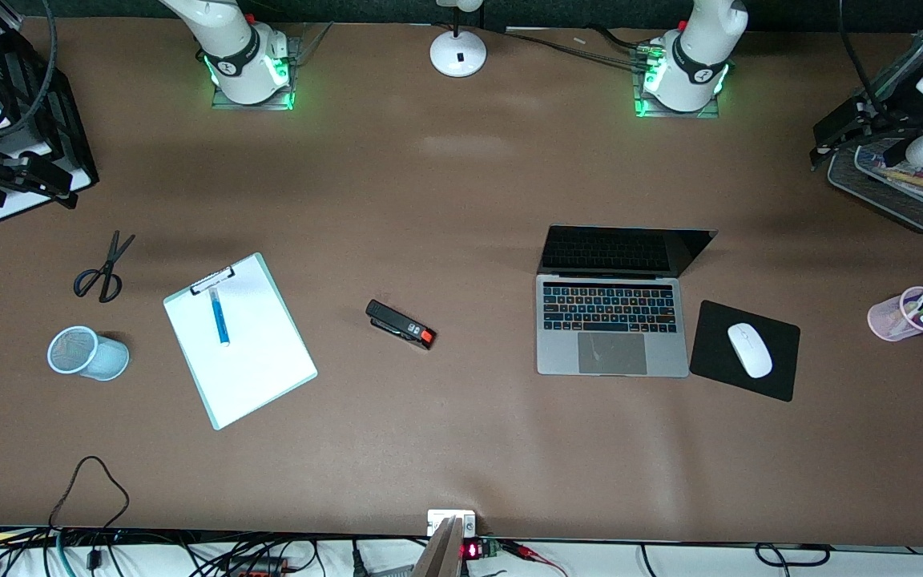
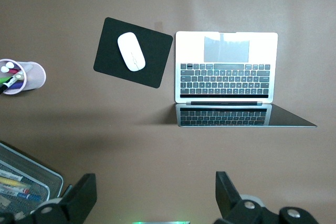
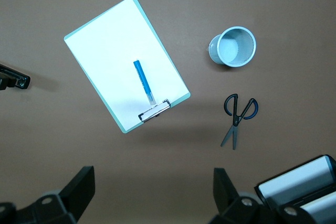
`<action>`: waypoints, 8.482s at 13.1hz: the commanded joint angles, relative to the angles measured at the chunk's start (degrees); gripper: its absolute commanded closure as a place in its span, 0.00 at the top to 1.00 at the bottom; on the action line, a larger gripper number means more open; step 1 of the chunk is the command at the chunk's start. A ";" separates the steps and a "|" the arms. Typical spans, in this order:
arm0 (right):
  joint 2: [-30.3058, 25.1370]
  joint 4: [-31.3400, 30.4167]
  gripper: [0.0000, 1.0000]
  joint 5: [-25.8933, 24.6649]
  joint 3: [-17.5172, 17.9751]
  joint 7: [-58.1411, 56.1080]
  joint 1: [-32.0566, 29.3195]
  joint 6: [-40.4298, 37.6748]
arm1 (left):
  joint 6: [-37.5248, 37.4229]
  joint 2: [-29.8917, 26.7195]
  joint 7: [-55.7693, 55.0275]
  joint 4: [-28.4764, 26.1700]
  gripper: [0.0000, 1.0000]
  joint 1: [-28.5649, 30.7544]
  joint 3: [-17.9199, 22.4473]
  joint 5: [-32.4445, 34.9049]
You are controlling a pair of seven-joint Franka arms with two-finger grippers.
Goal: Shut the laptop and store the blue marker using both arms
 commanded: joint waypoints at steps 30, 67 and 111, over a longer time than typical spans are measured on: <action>5.78 1.54 1.00 0.96 0.53 -0.83 -0.84 0.26 | -1.87 9.12 -13.34 -4.32 1.00 -0.73 -10.79 -0.91; 38.12 -0.82 1.00 6.93 0.26 -17.43 2.76 34.26 | -2.84 28.89 -16.86 -3.72 1.00 -6.44 -12.46 -3.37; 36.54 -8.92 0.00 3.86 0.44 -21.39 4.17 42.89 | 25.27 39.10 -16.86 2.00 1.00 -6.44 -12.20 -2.67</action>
